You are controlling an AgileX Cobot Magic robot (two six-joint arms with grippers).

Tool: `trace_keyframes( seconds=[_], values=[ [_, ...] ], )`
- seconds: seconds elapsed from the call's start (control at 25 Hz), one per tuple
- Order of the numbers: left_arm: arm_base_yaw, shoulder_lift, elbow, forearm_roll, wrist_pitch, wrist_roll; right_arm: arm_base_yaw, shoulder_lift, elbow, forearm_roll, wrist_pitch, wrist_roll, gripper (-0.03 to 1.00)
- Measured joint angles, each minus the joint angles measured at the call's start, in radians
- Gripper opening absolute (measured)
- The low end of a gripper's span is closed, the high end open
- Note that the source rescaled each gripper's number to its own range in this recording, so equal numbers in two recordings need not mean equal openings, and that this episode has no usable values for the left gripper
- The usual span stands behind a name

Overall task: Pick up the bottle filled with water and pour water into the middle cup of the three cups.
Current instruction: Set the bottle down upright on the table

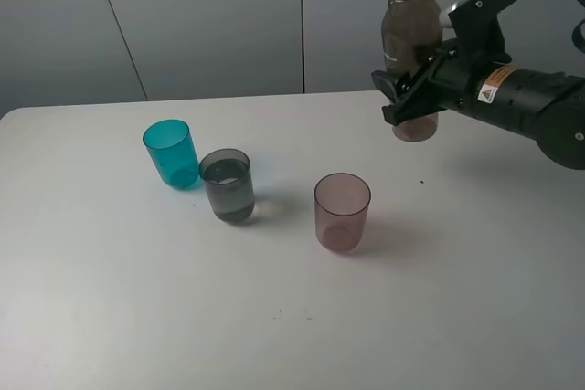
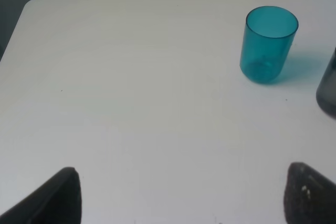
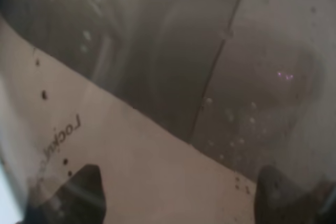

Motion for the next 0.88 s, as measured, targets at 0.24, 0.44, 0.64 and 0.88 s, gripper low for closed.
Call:
trace_keyframes(
  seconds=[0.24,0.44,0.64,0.88],
  values=[
    [0.000,0.000,0.000,0.000,0.000,0.000,-0.101,0.097,0.000,-0.017,-0.118,0.039,0.00],
    [0.000,0.000,0.000,0.000,0.000,0.000,-0.161,0.228,-0.002,-0.017,-0.354,0.055,0.00],
    [0.000,0.000,0.000,0.000,0.000,0.000,-0.175,0.341,-0.002,0.021,-0.417,0.060,0.00],
    [0.000,0.000,0.000,0.000,0.000,0.000,-0.177,0.406,0.000,0.079,-0.418,0.061,0.00]
  ],
)
